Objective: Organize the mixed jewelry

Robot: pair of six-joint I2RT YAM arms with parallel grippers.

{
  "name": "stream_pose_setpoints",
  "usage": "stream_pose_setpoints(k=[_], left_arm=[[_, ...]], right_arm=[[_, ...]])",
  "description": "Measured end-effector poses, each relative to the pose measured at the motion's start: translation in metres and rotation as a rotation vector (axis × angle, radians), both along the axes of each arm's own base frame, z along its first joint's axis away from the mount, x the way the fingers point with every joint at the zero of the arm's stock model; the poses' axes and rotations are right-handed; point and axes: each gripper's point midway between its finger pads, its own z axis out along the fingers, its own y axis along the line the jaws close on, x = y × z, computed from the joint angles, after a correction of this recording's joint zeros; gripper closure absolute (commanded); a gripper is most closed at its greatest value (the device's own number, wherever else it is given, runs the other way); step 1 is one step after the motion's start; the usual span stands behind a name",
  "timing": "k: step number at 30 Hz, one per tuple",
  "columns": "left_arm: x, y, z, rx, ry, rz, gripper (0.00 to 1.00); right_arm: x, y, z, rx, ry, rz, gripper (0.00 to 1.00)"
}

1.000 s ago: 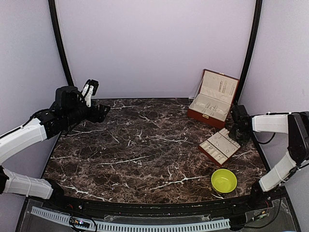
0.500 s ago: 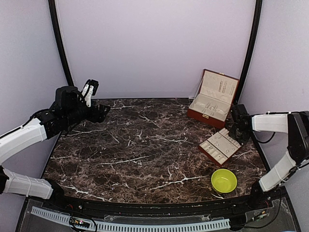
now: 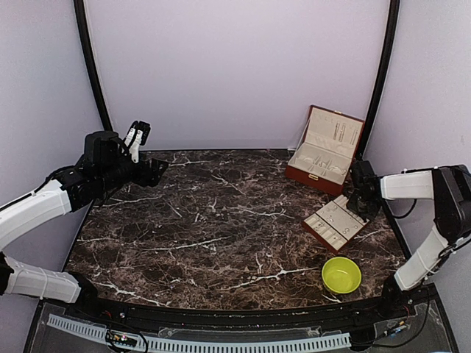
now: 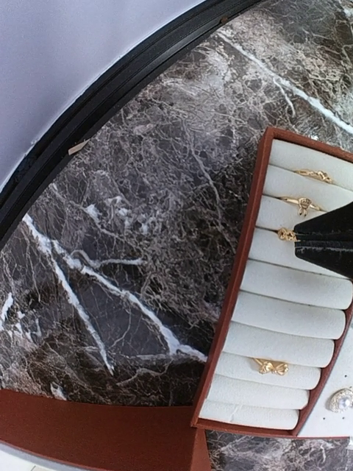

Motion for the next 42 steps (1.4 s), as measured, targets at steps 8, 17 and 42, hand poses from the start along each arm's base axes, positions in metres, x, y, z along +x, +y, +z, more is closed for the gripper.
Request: stream_pose_setpoints(k=[8, 17, 42], left_arm=[[0.000, 0.000, 0.000, 0.000, 0.000, 0.000, 0.18], [0.000, 0.000, 0.000, 0.000, 0.000, 0.000, 0.18], [-0.001, -0.005, -0.009, 0.000, 0.025, -0.026, 0.14]], right_arm=[[0.003, -0.001, -0.003, 0.000, -0.003, -0.005, 1.00], [0.003, -0.001, -0.004, 0.006, -0.014, -0.011, 1.00], [0.008, -0.004, 0.066, -0.006, -0.204, 0.021, 0.47]])
